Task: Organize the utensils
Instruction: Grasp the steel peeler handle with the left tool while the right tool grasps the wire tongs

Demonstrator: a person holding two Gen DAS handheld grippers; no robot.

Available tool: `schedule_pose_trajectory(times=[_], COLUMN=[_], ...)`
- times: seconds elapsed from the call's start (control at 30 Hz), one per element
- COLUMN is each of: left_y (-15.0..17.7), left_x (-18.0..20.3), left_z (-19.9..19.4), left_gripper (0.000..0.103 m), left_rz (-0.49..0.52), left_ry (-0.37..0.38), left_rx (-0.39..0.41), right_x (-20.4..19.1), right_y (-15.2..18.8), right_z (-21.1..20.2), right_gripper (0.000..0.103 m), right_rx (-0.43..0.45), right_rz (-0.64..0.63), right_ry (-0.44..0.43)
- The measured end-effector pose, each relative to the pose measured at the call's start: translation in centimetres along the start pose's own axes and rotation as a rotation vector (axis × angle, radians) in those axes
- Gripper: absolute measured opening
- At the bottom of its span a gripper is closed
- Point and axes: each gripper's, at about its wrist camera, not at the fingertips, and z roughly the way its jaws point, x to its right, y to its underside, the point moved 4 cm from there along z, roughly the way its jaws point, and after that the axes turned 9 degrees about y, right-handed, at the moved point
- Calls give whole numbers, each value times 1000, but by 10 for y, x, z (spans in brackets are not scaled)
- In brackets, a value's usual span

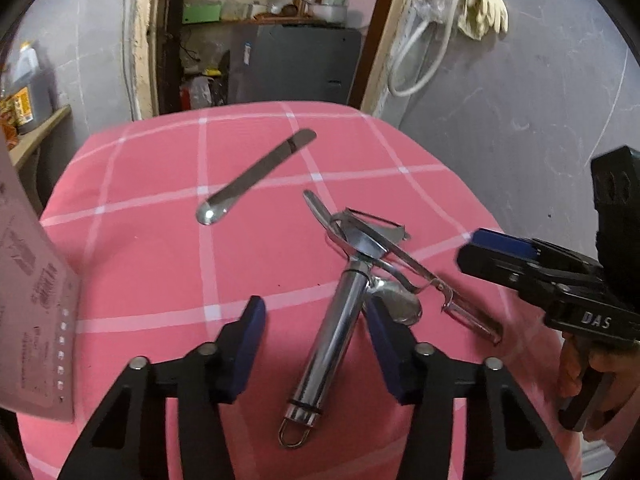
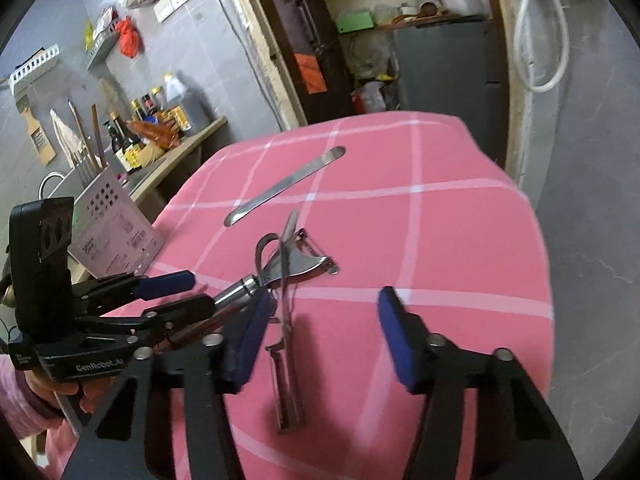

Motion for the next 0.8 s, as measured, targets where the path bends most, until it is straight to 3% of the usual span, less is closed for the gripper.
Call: schedule_pose_trajectory(times=[0.07, 0.23, 0.4, 0.53, 0.8], left_y=[-1, 0, -1, -3, 4], left_x=[1, 1, 4, 6, -2], left_z=[4, 9, 11, 11, -2], left_gripper=[39, 33, 21, 20, 19], left_rz=[-1, -3, 6, 0, -103], left_ry=[6, 32, 48, 31, 8], left_rx=[-15, -33, -53, -61, -45], right_x=[-7, -20, -25, -24, -10], right_y=[-1, -2, -2, 3, 16], right_z=[6, 17, 26, 28, 7], right_gripper=[33, 27, 13, 5, 3], right_rx=[-19, -54, -89, -109, -93], right_rz=[-6, -29, -19, 9, 102], right_ry=[-17, -43, -61, -76, -27])
